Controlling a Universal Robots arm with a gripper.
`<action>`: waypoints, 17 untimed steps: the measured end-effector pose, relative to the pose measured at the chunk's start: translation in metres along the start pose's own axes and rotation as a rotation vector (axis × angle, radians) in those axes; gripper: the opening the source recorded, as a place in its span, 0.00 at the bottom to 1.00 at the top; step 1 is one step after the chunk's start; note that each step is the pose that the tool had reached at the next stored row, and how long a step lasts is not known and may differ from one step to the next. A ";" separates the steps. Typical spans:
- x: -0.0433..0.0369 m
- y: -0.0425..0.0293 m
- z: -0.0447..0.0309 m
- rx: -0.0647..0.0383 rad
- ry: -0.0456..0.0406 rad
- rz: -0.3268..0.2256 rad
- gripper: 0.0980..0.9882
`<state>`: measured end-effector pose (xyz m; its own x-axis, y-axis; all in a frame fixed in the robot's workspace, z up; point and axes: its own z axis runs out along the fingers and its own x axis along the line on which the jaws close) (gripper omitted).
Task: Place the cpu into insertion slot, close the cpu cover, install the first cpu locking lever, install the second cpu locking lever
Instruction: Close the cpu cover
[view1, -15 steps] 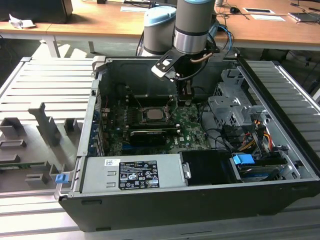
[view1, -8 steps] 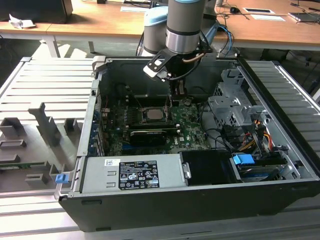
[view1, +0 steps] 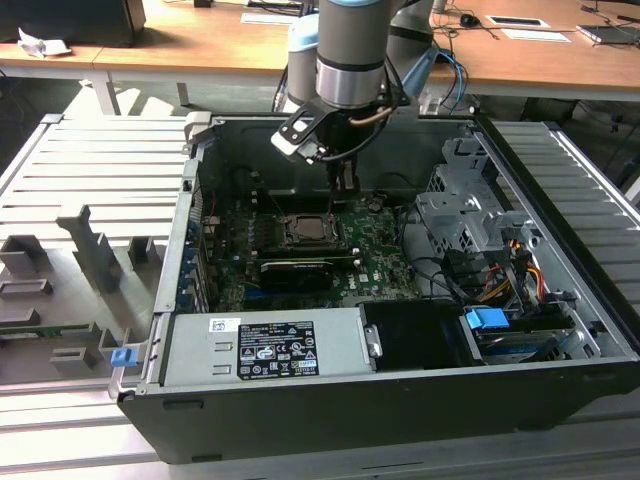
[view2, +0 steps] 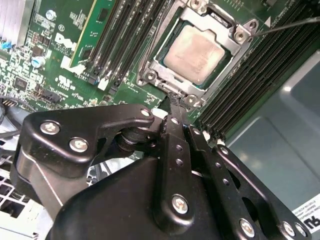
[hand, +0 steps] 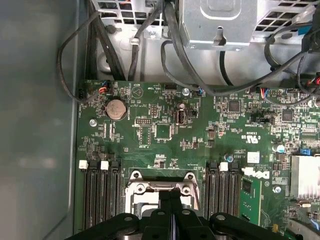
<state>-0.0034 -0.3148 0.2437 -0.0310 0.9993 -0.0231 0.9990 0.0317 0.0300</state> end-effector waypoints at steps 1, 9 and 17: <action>0.0000 -0.0011 0.0003 0.000 -0.0001 0.000 0.01; 0.0005 -0.0151 0.0007 0.000 0.0001 0.000 0.01; 0.0009 -0.0257 0.0008 0.000 0.0001 0.000 0.01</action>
<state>-0.0290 -0.3148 0.2421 -0.0309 0.9993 -0.0230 0.9990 0.0316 0.0301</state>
